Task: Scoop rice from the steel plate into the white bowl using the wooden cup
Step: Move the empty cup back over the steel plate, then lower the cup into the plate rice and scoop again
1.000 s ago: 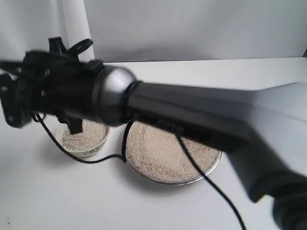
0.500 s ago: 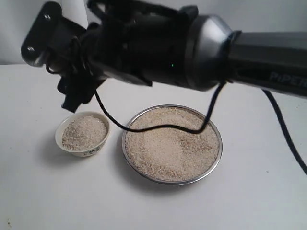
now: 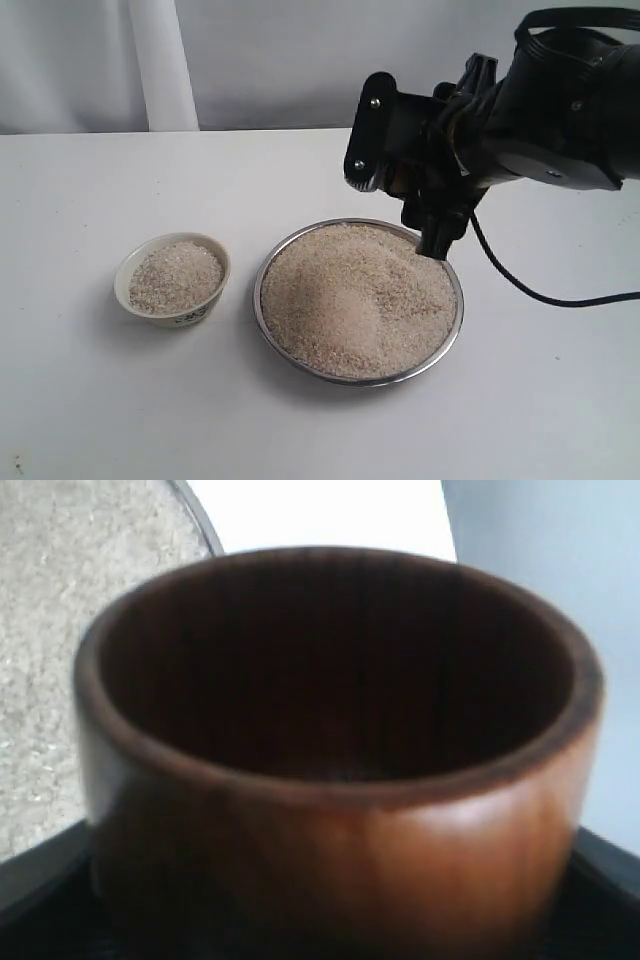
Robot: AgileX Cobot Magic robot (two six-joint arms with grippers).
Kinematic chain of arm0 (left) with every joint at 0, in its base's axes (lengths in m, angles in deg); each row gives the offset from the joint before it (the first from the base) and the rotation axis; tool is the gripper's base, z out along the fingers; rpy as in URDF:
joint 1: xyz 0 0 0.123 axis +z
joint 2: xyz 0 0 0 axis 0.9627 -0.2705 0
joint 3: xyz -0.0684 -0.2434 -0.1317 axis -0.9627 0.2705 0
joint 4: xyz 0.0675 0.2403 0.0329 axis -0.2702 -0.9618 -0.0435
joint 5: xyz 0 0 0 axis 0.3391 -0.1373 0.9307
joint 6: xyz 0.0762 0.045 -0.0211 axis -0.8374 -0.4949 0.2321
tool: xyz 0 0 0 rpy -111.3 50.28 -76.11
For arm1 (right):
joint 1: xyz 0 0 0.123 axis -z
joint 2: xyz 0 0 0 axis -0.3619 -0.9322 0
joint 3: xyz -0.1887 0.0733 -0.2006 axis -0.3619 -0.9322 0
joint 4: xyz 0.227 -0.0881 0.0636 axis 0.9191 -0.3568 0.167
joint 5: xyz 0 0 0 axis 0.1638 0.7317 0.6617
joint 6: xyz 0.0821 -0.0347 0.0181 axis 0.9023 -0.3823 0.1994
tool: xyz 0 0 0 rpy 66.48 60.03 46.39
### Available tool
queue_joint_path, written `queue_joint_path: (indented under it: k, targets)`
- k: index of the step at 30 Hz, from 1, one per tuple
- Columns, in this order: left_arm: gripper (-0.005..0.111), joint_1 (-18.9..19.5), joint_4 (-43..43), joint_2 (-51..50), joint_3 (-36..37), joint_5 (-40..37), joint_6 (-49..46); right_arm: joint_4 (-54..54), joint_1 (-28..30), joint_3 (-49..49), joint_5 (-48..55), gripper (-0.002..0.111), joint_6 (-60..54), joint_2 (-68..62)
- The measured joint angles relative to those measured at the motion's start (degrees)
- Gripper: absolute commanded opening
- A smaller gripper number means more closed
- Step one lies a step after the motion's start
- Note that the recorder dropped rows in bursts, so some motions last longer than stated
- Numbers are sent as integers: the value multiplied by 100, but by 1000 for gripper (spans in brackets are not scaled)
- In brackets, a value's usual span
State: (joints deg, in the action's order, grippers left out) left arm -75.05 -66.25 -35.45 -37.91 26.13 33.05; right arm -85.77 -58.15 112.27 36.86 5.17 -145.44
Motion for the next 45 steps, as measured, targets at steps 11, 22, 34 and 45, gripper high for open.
queue_joint_path:
  k: [11,22,34,45]
  targets:
    - [0,0,0,0,0,0,0,-360,0,0,1068,0,-744,-568]
    - [0,0,0,0,0,0,0,-1179,-180,0,1520,0,-594,-1422]
    - [0,0,0,0,0,0,0,-2417,-734,0,2056,0,-425,-1972]
    - [0,0,0,0,0,0,0,-3264,-904,0,2509,0,-43,-2627]
